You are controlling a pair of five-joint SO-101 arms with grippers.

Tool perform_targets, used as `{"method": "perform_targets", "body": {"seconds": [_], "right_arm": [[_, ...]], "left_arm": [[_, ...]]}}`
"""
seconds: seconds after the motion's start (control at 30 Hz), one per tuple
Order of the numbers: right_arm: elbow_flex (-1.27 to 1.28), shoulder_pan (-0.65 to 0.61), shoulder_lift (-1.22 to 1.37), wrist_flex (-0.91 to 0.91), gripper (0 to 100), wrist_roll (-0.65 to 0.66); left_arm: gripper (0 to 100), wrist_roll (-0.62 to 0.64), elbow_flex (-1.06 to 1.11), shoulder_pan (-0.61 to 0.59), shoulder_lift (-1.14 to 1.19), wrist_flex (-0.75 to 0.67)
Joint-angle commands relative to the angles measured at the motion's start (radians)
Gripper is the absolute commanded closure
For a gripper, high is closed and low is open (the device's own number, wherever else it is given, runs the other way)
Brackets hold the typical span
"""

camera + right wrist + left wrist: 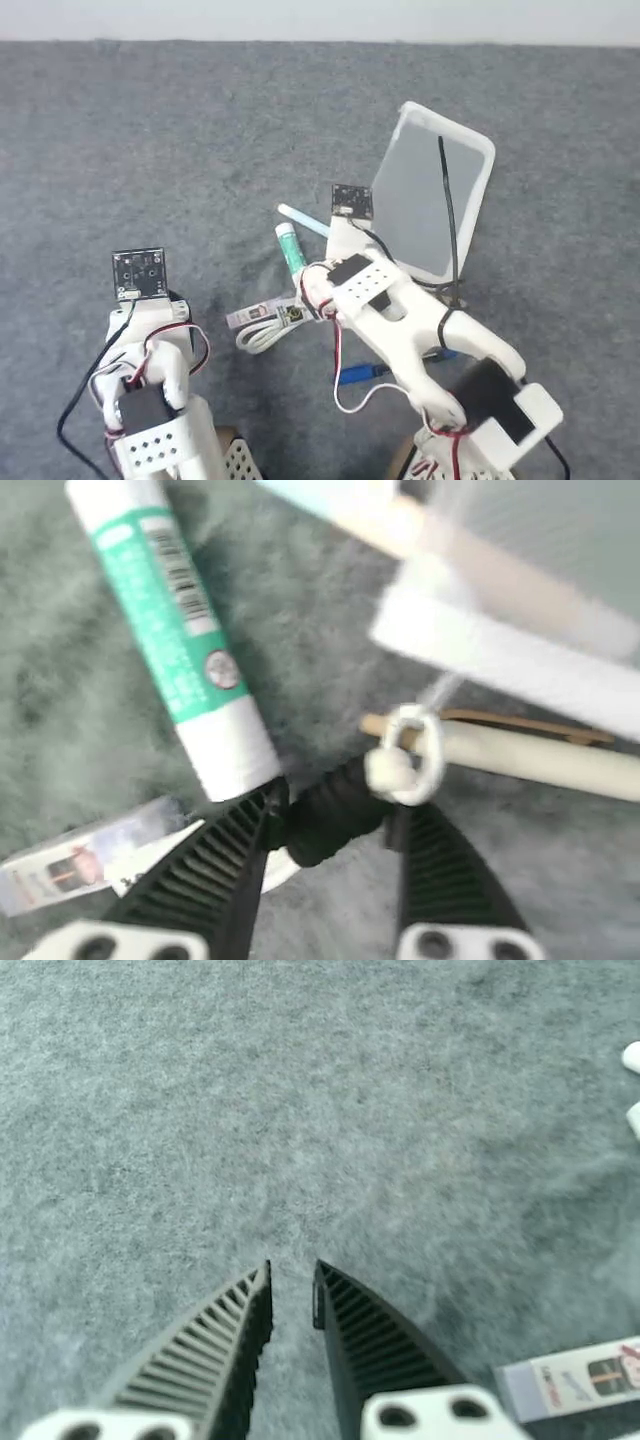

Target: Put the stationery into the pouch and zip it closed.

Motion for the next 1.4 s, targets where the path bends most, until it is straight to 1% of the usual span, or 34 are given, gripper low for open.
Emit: {"method": "perform_targets", "body": {"seconds": [0.0, 0.17, 0.37, 0.5, 0.7, 0.87, 1.03, 1.1, 1.17, 1.2, 1.27, 1.33, 1.37], "right_arm": [[-0.101, 0.015, 0.061, 0.025, 99.1, -0.006], [-0.129, 0.01, 0.058, 0.099, 99.3, 0.061], [-0.118, 0.01, -0.047, 0.208, 99.3, 0.212], [-0.068, 0.015, -0.113, 0.213, 99.3, 0.273], [0.035, 0.016, -0.271, 0.222, 99.3, 0.48], [0.143, 0.019, -0.469, 0.22, 99.3, 0.6], [0.232, 0.101, -0.656, 0.213, 99.3, 0.772], [0.262, 0.142, -0.722, 0.213, 99.3, 0.864], [0.288, 0.171, -0.783, 0.211, 99.3, 0.934], [0.299, 0.182, -0.814, 0.211, 99.3, 0.948], [0.318, 0.194, -0.871, 0.211, 99.3, 0.936], [0.341, 0.197, -0.928, 0.211, 99.3, 0.931], [0.353, 0.199, -0.955, 0.211, 99.3, 0.931]], "left_arm": [[93, -0.015, -0.012, 0.002, -0.017, -0.028], [93, -0.015, -0.012, 0.002, -0.017, -0.028], [93, -0.015, -0.012, 0.002, -0.017, -0.028], [93, -0.015, -0.012, 0.0, -0.017, -0.028], [93, -0.015, -0.012, -0.003, -0.017, -0.028], [93, -0.015, -0.019, -0.005, -0.017, -0.028], [93, -0.015, -0.042, -0.005, -0.017, -0.021], [90, -0.014, -0.045, 0.0, -0.017, -0.021], [82, -0.009, -0.045, 0.002, -0.017, -0.02], [78, -0.008, -0.045, 0.002, -0.017, -0.018], [72, 0.009, -0.047, 0.003, -0.017, 0.0], [69, 0.041, -0.065, 0.012, -0.017, 0.014], [69, 0.048, -0.074, 0.025, -0.017, 0.021]]}}
